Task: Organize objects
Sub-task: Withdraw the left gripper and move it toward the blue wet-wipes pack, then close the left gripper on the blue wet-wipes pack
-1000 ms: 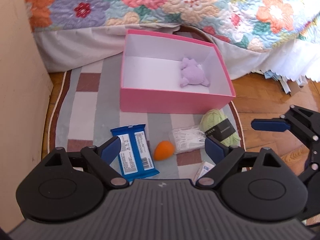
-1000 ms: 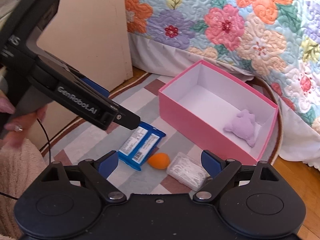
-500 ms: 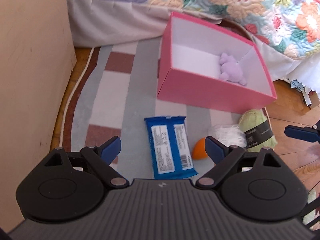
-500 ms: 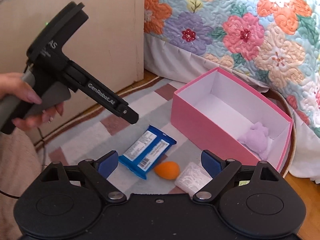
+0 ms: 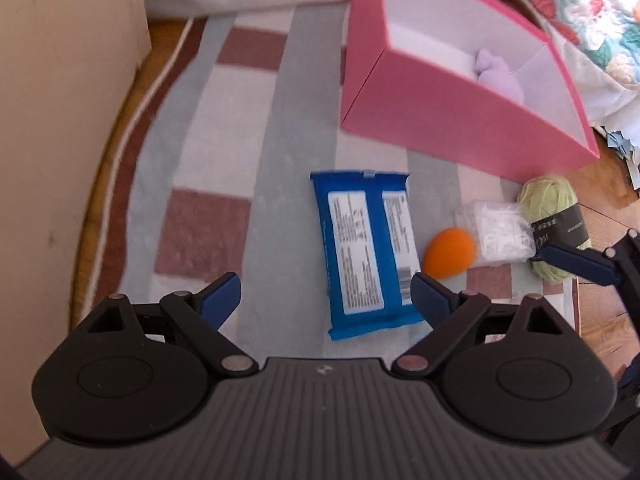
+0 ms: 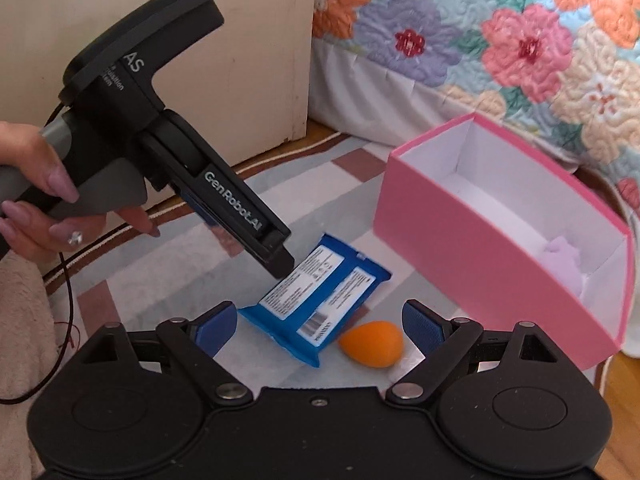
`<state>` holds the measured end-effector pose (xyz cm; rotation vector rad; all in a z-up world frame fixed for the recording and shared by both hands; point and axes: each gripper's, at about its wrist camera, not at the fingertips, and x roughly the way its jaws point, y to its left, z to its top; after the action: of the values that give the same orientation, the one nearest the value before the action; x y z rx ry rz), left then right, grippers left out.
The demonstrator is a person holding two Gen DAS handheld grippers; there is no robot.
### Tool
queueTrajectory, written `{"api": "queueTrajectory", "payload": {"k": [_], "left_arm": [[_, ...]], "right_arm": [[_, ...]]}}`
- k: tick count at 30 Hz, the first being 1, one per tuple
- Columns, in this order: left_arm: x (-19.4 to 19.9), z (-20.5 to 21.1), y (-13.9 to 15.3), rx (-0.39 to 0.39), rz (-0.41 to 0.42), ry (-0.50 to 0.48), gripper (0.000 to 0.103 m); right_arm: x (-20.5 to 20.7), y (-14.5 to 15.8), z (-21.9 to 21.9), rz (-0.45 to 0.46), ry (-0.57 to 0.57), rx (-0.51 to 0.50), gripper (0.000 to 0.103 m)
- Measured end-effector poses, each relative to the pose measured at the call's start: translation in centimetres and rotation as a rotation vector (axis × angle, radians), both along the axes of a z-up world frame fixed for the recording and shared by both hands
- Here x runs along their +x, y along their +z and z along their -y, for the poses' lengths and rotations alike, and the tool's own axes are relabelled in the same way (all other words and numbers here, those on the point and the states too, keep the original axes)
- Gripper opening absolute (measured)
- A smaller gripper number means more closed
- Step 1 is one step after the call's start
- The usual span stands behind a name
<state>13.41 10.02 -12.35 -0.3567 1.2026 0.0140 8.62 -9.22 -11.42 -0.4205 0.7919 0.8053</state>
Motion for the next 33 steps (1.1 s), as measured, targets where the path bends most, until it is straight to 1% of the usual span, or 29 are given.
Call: {"api": "queueTrajectory", "payload": {"k": [3,6,10,12,14,19,20,22,24,26,28,30,31,33], "left_arm": [[0.1,0.0,-0.8,-0.028,-0.015,-0.003,0.092],[0.2,-0.2,-1.3,-0.062,-0.011,0.003,0.092],[0.6,-1.0,-2.3,-0.128,-0.034,0.036,0.092],[0.7,-1.1,-2.5,-0.141,-0.033,0.042,0.092],[1.0,-1.1,-2.6,-0.144,-0.03,0.038,0.092],[1.7,-0.6,-2.5,-0.136,-0.006,0.025,0.092],[1.8,-0.6,-2.6,-0.118,-0.016,0.031,0.092],[1.8,-0.4,-3.2,-0.059,-0.06,0.045,0.092],[1.9,-0.4,-3.8,-0.042,-0.083,0.041,0.09],[2.0,-0.4,-3.9,-0.048,-0.079,0.048,0.089],[2.0,-0.2,-3.8,-0.059,-0.057,0.041,0.089],[2.1,0.0,-3.8,-0.071,-0.034,0.036,0.086],[2.2,0.2,-3.9,-0.076,-0.027,0.041,0.083],[2.5,0.7,-4.4,-0.093,-0.023,0.044,0.081]], "right_arm": [[0.0,-0.9,-0.5,-0.019,0.006,0.0,0.092],[0.1,-1.9,-1.1,-0.028,0.014,-0.01,0.092],[0.9,-3.2,-1.9,-0.105,-0.021,-0.024,0.092],[1.0,-3.6,-1.5,-0.157,-0.046,-0.003,0.092],[1.1,-4.0,-1.1,-0.191,-0.056,0.017,0.092],[1.6,-4.7,-1.0,-0.202,-0.111,0.028,0.092],[1.6,-4.7,-0.8,-0.21,-0.123,0.027,0.091],[1.4,-4.6,-0.1,-0.204,-0.137,0.041,0.09],[1.5,-4.7,0.6,-0.216,-0.152,0.045,0.088],[1.9,-5.0,0.8,-0.24,-0.165,0.054,0.084],[1.8,-5.1,1.0,-0.253,-0.172,0.073,0.083],[1.8,-5.3,0.9,-0.262,-0.165,0.096,0.083],[1.8,-5.4,0.8,-0.261,-0.16,0.099,0.082],[2.0,-5.6,0.2,-0.243,-0.155,0.103,0.081]]}}
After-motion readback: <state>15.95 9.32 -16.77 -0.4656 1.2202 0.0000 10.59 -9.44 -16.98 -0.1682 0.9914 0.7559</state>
